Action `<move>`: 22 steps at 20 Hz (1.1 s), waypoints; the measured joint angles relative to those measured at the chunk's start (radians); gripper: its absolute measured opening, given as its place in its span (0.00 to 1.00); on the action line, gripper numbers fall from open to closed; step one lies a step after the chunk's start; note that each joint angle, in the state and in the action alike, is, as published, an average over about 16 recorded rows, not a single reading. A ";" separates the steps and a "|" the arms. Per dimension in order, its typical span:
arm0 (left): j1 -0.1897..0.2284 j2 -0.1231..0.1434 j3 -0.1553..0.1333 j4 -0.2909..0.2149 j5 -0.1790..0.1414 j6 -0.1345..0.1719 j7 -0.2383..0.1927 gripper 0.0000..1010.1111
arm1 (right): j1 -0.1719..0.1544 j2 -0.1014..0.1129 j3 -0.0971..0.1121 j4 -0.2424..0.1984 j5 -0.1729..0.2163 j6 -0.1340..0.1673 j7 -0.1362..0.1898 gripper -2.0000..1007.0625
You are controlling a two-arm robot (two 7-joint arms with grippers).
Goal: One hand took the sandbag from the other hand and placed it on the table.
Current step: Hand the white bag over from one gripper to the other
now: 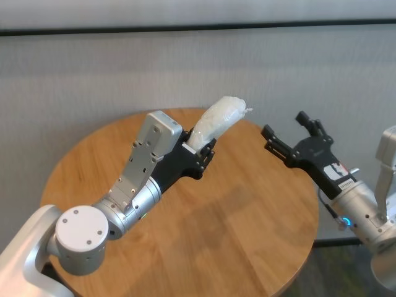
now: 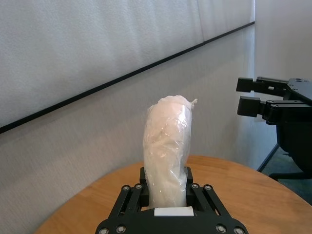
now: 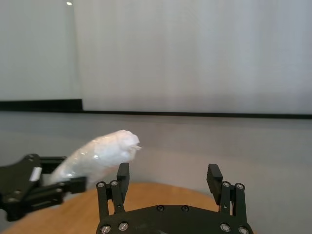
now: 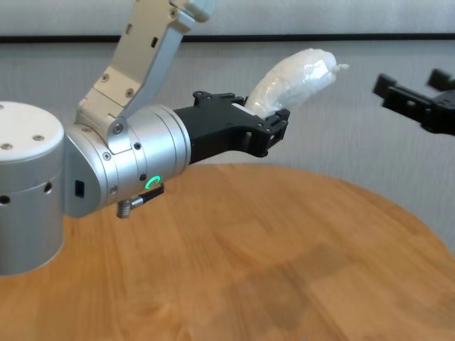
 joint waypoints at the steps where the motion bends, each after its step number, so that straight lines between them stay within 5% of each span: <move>1: 0.000 0.000 0.000 0.000 0.000 0.000 0.000 0.41 | 0.003 -0.010 0.001 0.003 0.022 0.009 0.016 0.99; 10: 0.000 0.000 0.000 0.000 0.000 0.000 0.000 0.41 | 0.027 -0.089 0.017 0.034 0.209 0.115 0.132 0.99; 22: 0.000 0.000 0.000 0.000 0.000 0.000 0.000 0.41 | 0.052 -0.155 0.035 0.064 0.358 0.249 0.179 0.99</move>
